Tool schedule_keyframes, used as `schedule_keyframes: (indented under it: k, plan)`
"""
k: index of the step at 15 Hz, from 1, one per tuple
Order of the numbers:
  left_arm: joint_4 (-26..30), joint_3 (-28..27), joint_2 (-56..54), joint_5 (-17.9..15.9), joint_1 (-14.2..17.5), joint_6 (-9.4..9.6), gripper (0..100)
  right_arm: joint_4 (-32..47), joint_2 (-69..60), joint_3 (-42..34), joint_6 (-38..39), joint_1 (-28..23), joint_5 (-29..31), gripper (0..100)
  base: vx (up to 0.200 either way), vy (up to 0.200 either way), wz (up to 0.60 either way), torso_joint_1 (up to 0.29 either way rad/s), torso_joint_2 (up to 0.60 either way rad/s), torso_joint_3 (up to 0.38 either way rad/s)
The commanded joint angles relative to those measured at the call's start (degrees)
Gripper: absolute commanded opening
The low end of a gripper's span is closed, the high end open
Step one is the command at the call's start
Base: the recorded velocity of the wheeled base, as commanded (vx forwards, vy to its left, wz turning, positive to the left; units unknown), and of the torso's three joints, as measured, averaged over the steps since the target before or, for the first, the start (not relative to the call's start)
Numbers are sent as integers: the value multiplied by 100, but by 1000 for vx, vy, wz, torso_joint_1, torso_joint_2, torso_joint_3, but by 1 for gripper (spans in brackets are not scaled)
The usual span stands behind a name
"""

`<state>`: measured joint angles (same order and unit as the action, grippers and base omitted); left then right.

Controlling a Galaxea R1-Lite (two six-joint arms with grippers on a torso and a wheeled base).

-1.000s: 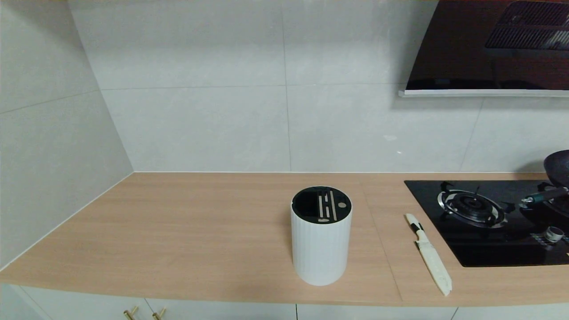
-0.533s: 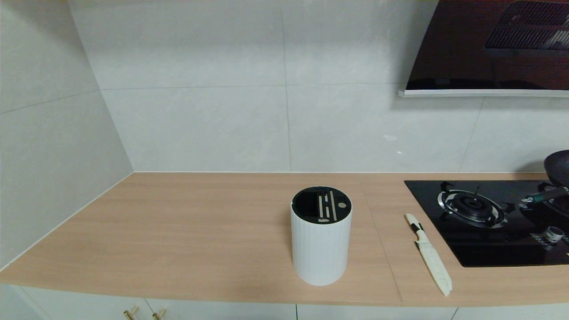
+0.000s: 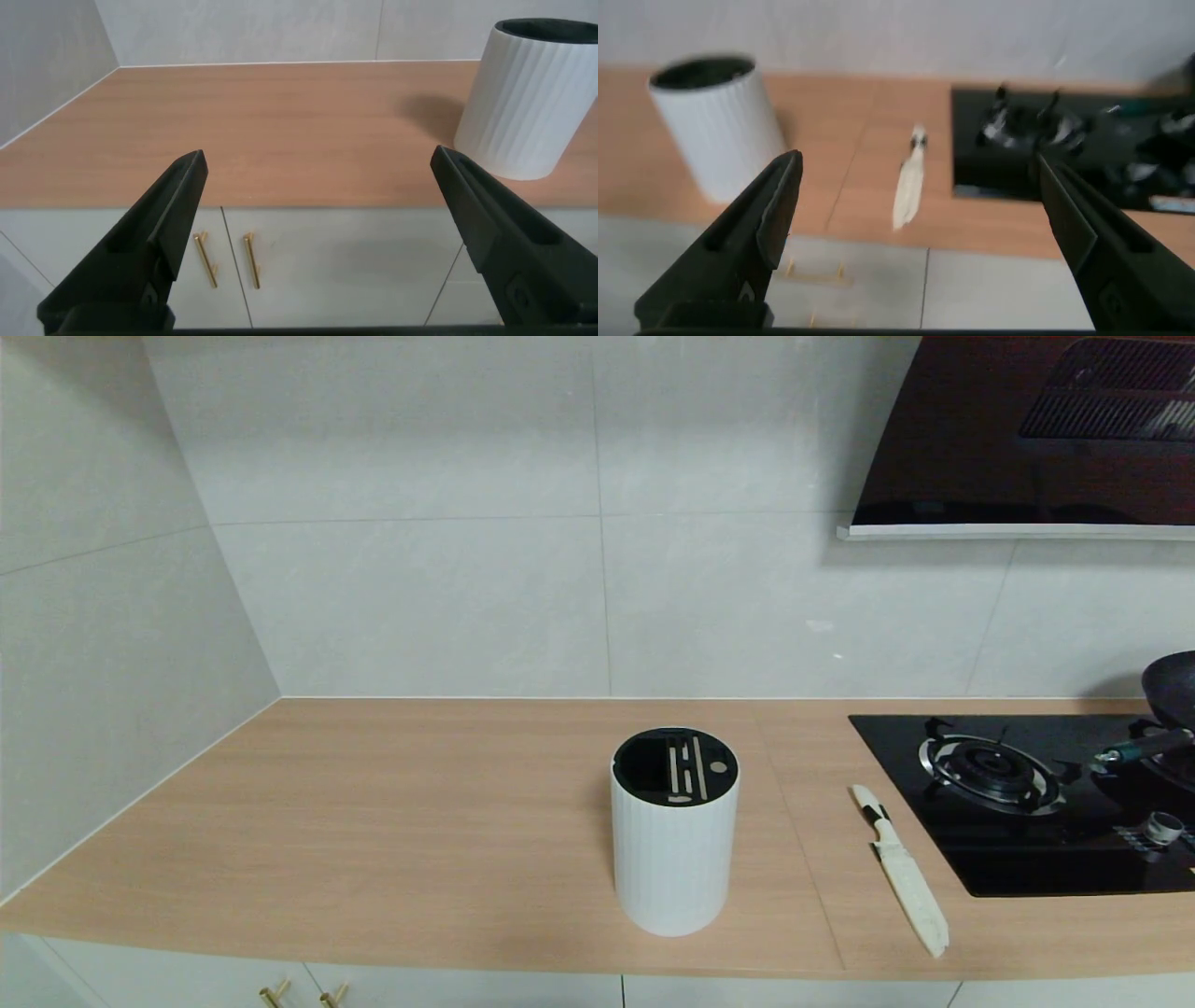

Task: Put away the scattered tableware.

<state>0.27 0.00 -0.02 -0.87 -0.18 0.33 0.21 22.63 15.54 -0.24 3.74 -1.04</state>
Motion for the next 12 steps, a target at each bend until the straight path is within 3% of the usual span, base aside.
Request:
schedule_keyframes:
  k: [1,3,8,12]
  plan:
    - [0,0,2,-1,1,2,100,-65,2870,898,7,153,42,100,0,0,0,0,0,0]
    - [0,0,2,-1,1,2,100,-240,4294,1346,-2,153,25,100,0,0,0,0,0,0]
    - [0,0,2,-1,1,2,100,-2596,7309,1487,-2,223,77,100,0,0,0,0,0,0]
    - [0,0,2,-1,1,2,100,-3615,8856,1724,7,223,288,100,0,0,0,0,0,0]
